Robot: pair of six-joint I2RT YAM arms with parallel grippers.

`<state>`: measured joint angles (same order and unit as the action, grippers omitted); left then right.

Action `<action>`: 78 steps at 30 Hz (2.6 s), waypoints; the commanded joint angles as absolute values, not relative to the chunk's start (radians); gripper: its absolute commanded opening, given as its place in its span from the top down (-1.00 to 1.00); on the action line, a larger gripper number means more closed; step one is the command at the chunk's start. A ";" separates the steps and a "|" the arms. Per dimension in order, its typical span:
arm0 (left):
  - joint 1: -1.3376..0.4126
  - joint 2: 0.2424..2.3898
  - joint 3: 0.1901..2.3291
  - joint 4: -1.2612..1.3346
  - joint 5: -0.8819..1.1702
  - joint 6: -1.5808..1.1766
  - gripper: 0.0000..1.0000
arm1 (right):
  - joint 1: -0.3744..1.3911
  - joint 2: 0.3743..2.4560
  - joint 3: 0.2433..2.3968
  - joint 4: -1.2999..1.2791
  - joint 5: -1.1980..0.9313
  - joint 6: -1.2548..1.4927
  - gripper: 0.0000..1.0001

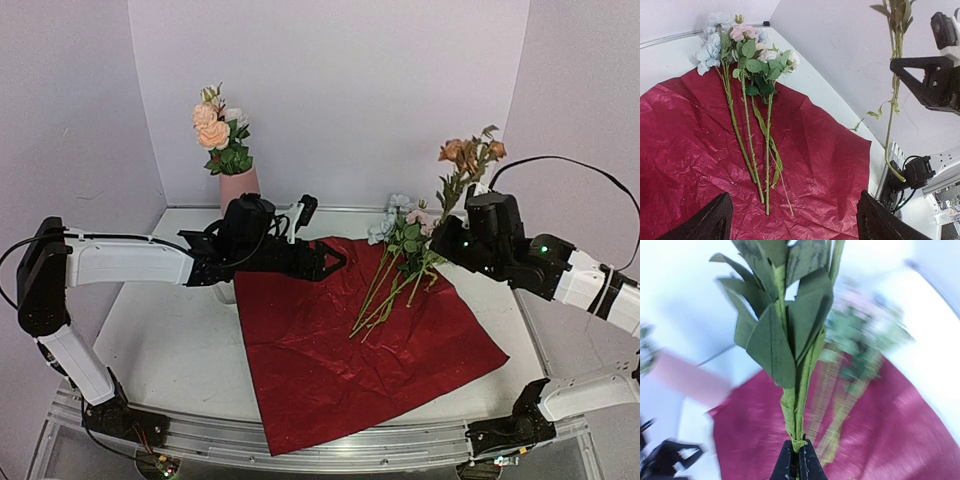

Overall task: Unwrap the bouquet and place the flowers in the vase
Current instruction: Pick up the fake flower from the wrapping paper.

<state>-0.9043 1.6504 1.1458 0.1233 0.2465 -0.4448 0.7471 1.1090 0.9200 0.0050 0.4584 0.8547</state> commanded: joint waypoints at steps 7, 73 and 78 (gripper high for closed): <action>-0.905 1.517 1.283 0.157 0.357 -0.469 -0.75 | 0.750 1.130 0.936 0.425 -0.090 0.405 1.00; -0.905 1.658 1.484 0.306 0.474 -0.549 -0.23 | 0.765 1.243 0.938 0.642 -0.452 0.394 1.00; -0.905 1.643 1.457 0.306 0.438 -0.552 -0.54 | 0.765 1.215 0.916 0.642 -0.398 0.400 1.00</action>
<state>-0.9043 1.6516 1.4563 0.2692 0.4683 -0.5512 0.7582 1.2510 0.9096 0.5835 -0.4290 0.3985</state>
